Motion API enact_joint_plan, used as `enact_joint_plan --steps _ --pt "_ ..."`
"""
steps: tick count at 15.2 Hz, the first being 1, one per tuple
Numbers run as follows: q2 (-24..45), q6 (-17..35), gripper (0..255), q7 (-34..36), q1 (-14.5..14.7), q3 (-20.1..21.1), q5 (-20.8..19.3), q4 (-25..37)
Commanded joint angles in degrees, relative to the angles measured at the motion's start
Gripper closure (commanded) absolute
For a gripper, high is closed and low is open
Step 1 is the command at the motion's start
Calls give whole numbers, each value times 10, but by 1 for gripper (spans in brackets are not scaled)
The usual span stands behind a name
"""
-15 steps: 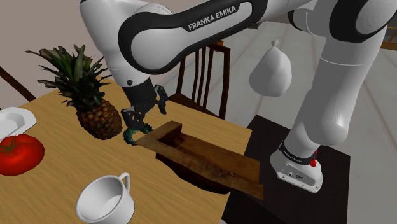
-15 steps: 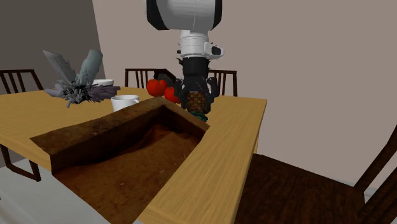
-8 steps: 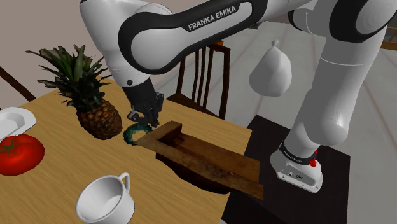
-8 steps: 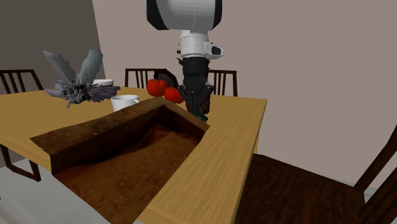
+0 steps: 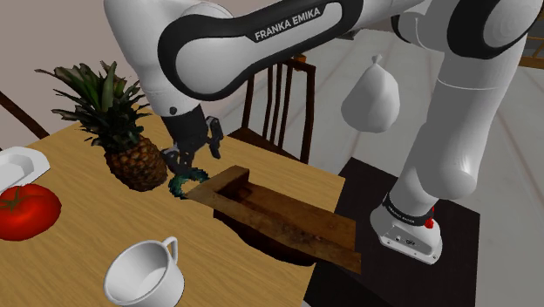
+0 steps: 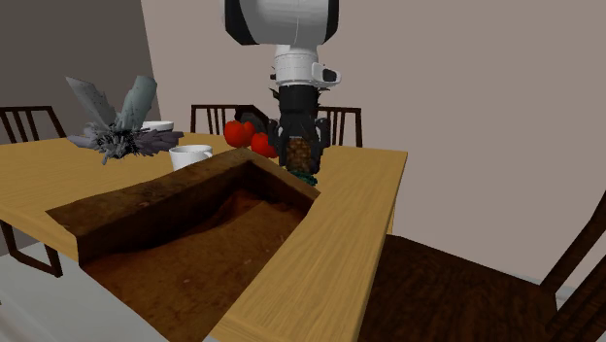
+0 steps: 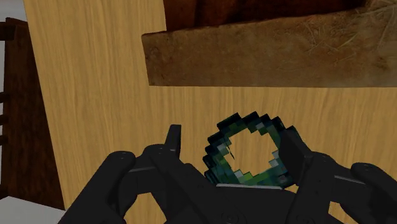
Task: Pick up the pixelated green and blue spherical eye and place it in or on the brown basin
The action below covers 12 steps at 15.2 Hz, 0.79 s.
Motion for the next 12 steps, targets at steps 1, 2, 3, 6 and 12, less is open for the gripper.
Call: enact_joint_plan --steps 1,2,3,6,12 --pt "18 22 0 -17 7 4 -15 24" --pt "27 34 0 -28 10 5 -22 38" --pt "31 38 0 -32 11 6 -25 43" --pt "34 60 0 -30 10 5 -27 23" --pt "40 93 0 -27 10 3 -32 -5"
